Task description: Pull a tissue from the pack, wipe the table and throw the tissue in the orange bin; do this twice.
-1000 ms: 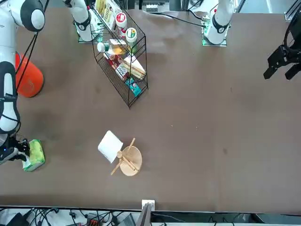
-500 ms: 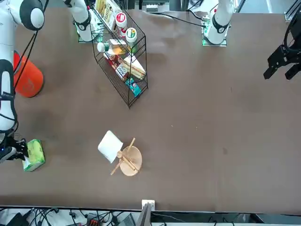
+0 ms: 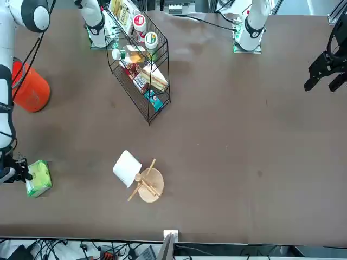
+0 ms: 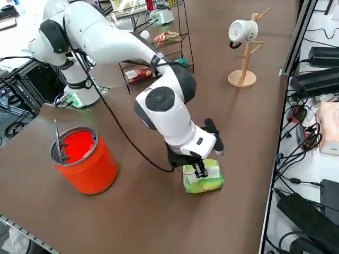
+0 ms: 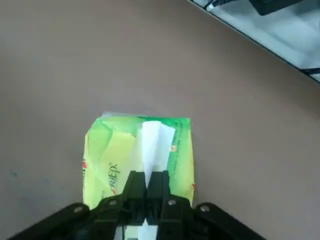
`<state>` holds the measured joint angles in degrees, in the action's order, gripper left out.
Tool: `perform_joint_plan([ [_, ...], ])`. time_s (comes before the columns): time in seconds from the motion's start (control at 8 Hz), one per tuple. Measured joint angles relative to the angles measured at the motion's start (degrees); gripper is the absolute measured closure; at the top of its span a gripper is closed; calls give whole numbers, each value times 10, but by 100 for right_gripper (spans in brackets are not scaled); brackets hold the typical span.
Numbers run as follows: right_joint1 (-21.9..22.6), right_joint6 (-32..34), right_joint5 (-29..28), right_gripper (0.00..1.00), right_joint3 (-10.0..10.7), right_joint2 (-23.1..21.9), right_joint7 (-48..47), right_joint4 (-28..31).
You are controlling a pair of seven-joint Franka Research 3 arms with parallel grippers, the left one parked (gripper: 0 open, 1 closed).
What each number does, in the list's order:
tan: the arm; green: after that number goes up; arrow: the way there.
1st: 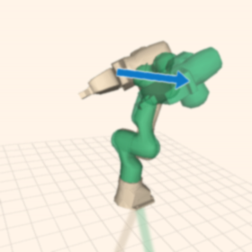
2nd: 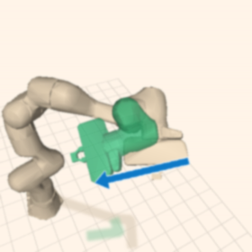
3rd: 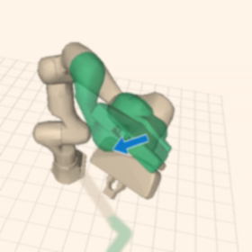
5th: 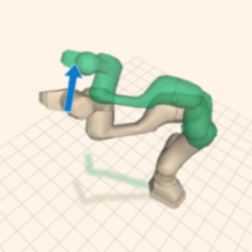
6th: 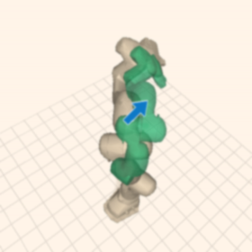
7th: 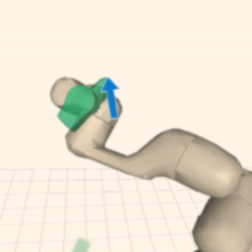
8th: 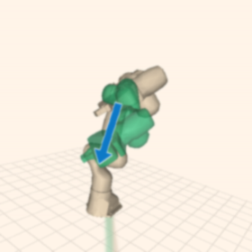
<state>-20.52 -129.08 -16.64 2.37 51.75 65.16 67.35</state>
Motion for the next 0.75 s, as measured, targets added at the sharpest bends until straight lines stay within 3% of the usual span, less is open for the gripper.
perform_joint_plan([
  [0.38, 1, 43, 0, 99, 0, -26, 0, -7],
  [0.75, 4, 116, -1, 99, -1, -80, -14, -9],
])
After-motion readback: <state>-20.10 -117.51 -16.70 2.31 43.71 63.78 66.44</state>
